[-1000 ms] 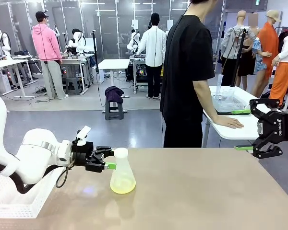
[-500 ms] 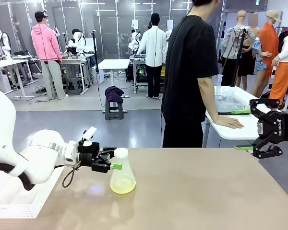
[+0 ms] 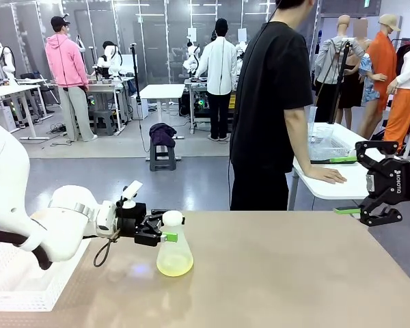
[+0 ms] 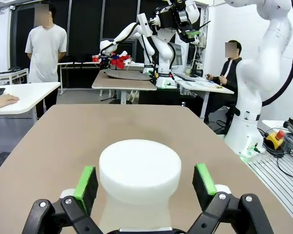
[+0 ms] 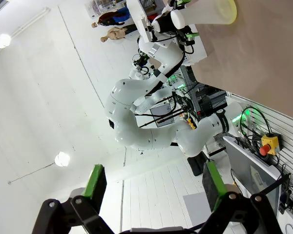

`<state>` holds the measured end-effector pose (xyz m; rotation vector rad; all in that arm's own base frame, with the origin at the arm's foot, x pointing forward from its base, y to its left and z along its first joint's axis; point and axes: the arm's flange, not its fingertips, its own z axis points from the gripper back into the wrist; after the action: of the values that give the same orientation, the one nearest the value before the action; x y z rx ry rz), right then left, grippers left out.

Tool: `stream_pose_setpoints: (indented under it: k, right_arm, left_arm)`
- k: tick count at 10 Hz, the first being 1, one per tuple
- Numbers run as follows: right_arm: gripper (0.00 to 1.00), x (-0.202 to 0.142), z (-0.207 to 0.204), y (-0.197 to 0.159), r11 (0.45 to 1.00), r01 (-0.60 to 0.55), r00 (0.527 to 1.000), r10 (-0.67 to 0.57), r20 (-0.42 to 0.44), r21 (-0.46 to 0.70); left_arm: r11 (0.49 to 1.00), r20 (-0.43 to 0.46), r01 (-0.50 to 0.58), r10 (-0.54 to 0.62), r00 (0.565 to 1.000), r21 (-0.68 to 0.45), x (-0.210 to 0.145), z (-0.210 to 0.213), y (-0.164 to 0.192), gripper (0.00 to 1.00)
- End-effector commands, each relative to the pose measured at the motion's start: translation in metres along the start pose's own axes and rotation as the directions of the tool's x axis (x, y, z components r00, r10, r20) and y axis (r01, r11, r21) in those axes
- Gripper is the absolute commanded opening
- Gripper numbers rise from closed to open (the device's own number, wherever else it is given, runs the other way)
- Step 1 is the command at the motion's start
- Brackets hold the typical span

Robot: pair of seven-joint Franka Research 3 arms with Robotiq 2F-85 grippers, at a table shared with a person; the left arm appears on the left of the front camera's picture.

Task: Prepare the solutions needed for the experiment.
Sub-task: When the human places the Big flask in the center of the table, pick up the Big flask and place it in the left Organizing basket.

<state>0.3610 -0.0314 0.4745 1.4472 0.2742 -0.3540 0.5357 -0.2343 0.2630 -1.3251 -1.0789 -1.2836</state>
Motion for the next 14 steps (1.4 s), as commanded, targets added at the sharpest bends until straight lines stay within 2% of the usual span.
stream_pose_setpoints:
  k: [1, 10, 11, 13, 14]
  right_arm:
    - [1.0, -0.0007, -0.0007, 0.0014, 1.0, 0.007, 1.0, -0.007, 0.003, 0.005]
    - [1.0, -0.0007, -0.0007, 0.0014, 1.0, 0.007, 1.0, -0.007, 0.003, 0.005]
    - [1.0, -0.0007, -0.0007, 0.0014, 1.0, 0.007, 1.0, -0.007, 0.003, 0.005]
    - [1.0, -0.0007, -0.0007, 0.0014, 1.0, 0.007, 1.0, -0.007, 0.003, 0.005]
    - [1.0, -0.0007, -0.0007, 0.0014, 1.0, 0.007, 1.0, -0.007, 0.003, 0.005]
  left_arm:
    - [0.998, 0.007, -0.024, 0.025, 1.0, -0.053, -0.0045, -0.0047, 0.0091, 0.89]
    - [0.998, 0.007, -0.039, 0.04, 0.999, -0.056, -0.0066, -0.0041, 0.0098, 0.05]
    - [0.997, 0.008, -0.045, 0.045, 0.999, -0.06, -0.0061, -0.0037, 0.0094, 0.0]
    - [0.998, 0.012, -0.038, 0.039, 0.999, -0.055, -0.0049, -0.0027, 0.0085, 0.0]
    - [0.998, 0.006, -0.035, 0.035, 0.999, -0.048, -0.0032, -0.0027, 0.0084, 0.05]
